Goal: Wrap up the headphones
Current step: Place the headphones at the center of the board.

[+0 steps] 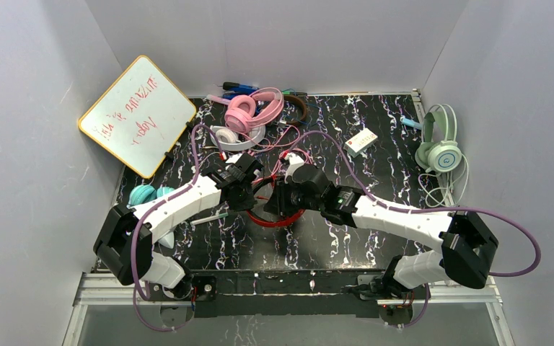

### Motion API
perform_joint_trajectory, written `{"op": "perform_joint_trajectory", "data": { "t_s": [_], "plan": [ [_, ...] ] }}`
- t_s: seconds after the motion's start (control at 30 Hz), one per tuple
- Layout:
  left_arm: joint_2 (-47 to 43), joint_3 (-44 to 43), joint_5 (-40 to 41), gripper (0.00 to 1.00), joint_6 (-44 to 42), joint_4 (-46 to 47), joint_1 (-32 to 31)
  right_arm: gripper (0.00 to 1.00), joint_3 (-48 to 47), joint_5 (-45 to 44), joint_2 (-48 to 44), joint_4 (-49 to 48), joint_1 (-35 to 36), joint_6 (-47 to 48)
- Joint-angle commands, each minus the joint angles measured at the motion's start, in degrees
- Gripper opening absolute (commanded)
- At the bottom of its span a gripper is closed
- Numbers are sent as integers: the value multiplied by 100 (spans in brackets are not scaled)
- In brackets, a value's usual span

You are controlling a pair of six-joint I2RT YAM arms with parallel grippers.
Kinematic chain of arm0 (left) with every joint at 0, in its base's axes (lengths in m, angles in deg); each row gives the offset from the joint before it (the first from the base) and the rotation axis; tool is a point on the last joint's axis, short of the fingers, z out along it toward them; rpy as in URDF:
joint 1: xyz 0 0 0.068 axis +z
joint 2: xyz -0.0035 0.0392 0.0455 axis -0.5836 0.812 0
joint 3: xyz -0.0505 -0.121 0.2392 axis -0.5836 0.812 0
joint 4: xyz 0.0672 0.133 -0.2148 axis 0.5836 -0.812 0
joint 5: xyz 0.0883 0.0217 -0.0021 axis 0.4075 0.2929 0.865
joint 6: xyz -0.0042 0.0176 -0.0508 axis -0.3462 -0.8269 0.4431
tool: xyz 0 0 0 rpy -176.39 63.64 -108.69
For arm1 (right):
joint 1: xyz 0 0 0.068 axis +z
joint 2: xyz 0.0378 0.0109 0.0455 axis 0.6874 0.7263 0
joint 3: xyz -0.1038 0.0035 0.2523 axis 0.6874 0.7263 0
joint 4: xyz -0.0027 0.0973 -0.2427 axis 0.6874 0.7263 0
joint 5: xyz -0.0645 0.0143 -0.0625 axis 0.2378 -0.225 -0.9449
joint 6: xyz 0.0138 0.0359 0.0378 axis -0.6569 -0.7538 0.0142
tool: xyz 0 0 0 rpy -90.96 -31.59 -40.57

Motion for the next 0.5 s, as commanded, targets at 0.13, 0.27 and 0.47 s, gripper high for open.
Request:
{"op": "perform_joint_trajectory", "data": {
  "t_s": [0.13, 0.27, 0.47],
  "plan": [
    [-114, -240, 105, 0, 114, -7, -38, 29, -381, -442, -239, 327, -10, 514],
    [-125, -262, 200, 0, 95, -74, -26, 29, -373, -420, -419, 274, -10, 595],
    [-213, -217, 192, 0, 126, -78, 55, 30, -373, -485, -610, 410, -12, 670]
  ]
}}
